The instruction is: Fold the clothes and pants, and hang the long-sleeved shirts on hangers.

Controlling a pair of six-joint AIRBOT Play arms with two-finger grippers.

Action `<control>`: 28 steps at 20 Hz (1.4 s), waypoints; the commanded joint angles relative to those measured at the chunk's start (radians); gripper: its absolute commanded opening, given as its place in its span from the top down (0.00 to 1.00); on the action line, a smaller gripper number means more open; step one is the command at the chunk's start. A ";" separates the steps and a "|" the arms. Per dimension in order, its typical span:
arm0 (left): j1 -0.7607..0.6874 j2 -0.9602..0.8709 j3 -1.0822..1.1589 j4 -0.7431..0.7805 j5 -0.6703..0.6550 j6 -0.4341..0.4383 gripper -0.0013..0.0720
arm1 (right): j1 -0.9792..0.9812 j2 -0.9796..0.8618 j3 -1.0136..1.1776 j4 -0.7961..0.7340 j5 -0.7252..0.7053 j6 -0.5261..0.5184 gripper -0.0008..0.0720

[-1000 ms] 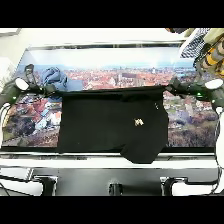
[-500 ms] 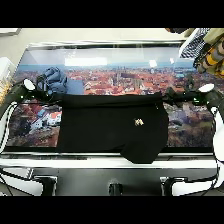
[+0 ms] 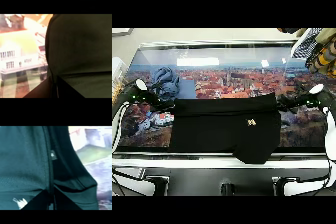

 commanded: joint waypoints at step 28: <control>0.344 0.592 -0.633 -0.226 0.013 -0.019 0.15 | -0.167 0.633 -0.799 -0.114 0.266 0.059 0.42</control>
